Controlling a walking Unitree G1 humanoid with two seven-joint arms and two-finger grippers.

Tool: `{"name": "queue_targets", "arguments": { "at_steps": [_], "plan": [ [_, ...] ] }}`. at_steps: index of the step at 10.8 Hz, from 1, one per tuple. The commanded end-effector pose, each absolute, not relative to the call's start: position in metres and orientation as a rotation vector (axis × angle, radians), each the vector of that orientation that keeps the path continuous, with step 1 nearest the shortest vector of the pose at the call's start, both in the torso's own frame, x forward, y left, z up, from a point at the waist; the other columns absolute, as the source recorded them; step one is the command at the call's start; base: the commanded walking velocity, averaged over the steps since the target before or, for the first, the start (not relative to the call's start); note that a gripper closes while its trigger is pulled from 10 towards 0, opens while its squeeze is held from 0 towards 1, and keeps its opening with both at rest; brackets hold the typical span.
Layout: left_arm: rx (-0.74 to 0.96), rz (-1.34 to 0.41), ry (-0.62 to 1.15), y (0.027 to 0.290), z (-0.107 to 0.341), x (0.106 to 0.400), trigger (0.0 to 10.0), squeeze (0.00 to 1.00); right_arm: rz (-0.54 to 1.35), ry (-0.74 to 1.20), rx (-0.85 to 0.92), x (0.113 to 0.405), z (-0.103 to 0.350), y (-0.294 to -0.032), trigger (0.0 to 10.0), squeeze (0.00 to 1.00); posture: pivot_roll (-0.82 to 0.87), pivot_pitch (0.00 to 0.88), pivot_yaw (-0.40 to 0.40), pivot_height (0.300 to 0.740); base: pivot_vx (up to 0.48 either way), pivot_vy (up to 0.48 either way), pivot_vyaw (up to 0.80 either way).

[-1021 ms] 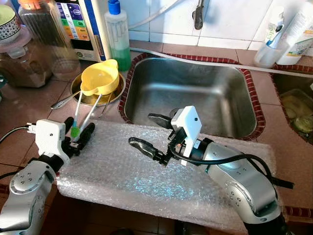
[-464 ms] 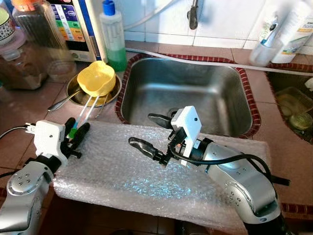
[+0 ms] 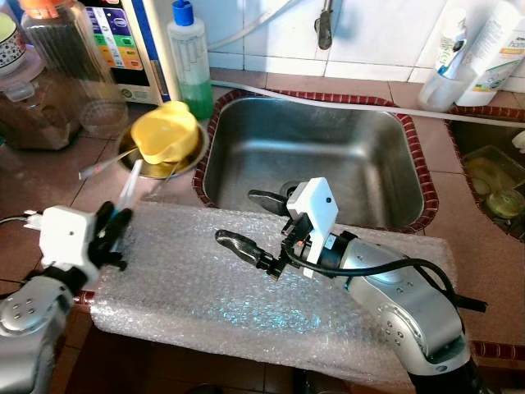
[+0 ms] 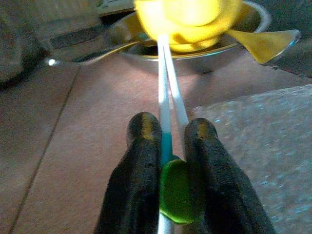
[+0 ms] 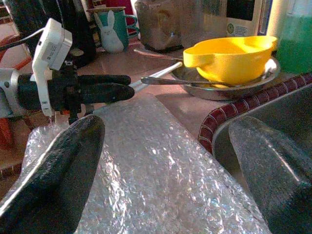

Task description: Kitchen organization

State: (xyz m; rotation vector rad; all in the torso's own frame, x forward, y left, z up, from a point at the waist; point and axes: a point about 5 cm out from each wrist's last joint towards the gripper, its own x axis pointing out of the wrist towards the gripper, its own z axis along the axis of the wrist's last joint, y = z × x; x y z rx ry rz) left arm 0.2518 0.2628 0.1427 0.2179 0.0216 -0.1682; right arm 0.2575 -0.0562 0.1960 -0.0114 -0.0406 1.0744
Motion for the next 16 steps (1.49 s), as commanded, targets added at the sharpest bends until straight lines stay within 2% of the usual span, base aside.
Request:
{"name": "queue_targets", "arguments": {
  "at_steps": [1,2,6,12,16],
  "plan": [
    [0.216,-0.151,0.121,0.27,0.126,0.244,3.2,0.0,1.086,-0.06,-0.015,0.255,0.199,-0.056,10.0,0.0,-0.04,0.22,0.006,0.74,0.0,0.0,0.0],
    [0.232,-0.157,0.123,0.271,0.128,0.242,10.0,0.0,1.085,-0.059,-0.015,0.255,0.199,-0.056,10.0,0.0,-0.04,0.221,0.005,0.74,0.0,0.0,0.0],
    [0.28,-0.134,0.127,0.289,0.14,0.233,10.0,0.0,1.081,-0.058,-0.017,0.256,0.198,-0.057,10.0,0.0,-0.04,0.221,0.001,0.74,0.0,0.0,0.0],
    [0.305,-0.112,0.101,0.302,0.159,0.223,10.0,0.0,1.089,-0.071,-0.012,0.258,0.199,-0.053,10.0,0.0,-0.02,0.208,-0.002,0.74,0.0,0.0,0.0],
    [0.361,-0.095,0.023,0.313,0.197,0.212,10.0,0.0,1.079,-0.075,-0.012,0.261,0.198,-0.054,10.0,0.0,0.0,0.205,-0.003,0.74,0.0,0.0,0.0]
  ]
}}
